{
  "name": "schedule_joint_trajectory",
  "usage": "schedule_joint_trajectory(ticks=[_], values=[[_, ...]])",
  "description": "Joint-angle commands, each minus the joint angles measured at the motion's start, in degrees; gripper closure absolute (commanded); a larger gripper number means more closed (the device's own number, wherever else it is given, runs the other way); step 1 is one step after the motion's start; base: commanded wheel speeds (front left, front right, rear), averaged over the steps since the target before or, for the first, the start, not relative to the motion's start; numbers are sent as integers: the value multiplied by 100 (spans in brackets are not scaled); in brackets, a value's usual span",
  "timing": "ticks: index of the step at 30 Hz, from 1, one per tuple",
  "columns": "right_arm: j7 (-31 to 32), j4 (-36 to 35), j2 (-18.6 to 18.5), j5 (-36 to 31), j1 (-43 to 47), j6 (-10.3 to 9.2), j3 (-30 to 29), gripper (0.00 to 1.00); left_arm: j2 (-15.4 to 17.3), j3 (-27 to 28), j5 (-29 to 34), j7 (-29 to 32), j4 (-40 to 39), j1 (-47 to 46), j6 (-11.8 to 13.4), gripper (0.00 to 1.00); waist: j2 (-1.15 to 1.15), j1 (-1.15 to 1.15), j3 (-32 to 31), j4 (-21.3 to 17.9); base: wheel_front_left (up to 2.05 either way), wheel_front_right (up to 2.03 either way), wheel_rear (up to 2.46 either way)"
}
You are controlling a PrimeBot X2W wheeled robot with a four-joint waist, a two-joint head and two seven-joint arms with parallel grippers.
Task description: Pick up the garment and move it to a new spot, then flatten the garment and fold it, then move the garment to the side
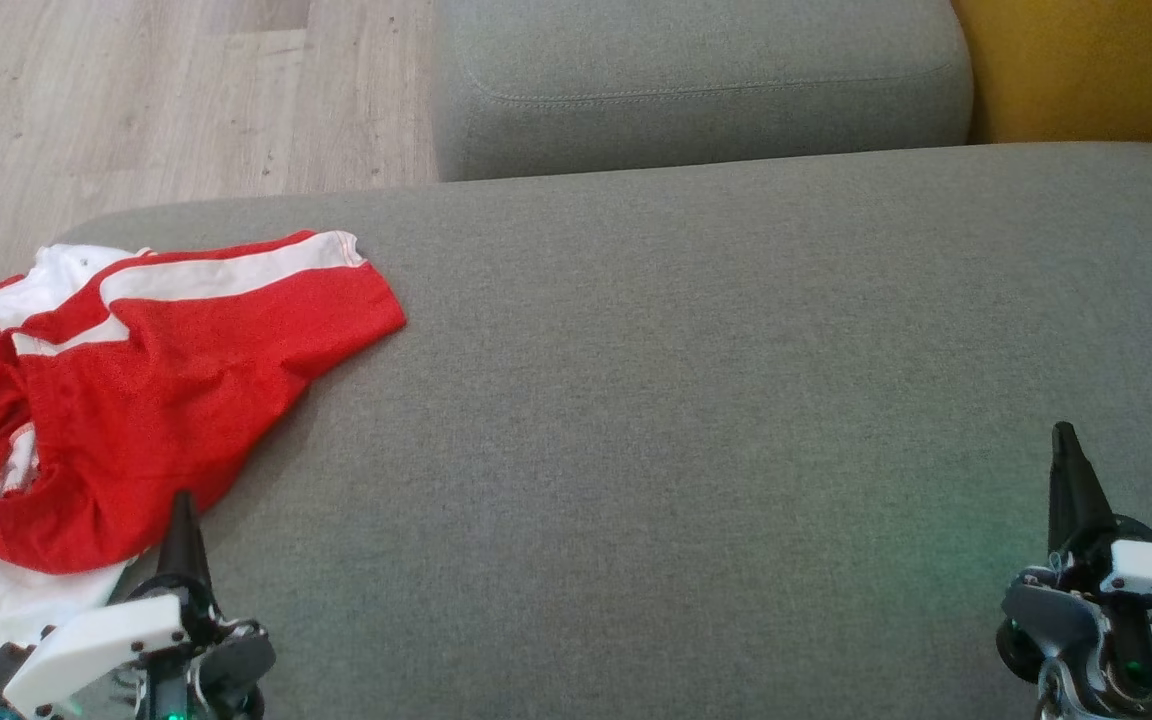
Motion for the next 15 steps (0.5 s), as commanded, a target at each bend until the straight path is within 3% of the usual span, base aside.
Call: schedule_joint_trajectory(ticks=[1, 15], values=[[33, -215, -27, 40, -297, 41, 121, 100, 27, 225, -31, 40, -209, -275, -39, 100, 0, 0, 0, 0, 0, 0, 0], [33, -215, -27, 40, -297, 41, 121, 100, 27, 225, -31, 40, -209, -275, -39, 100, 0, 0, 0, 0, 0, 0, 0]])
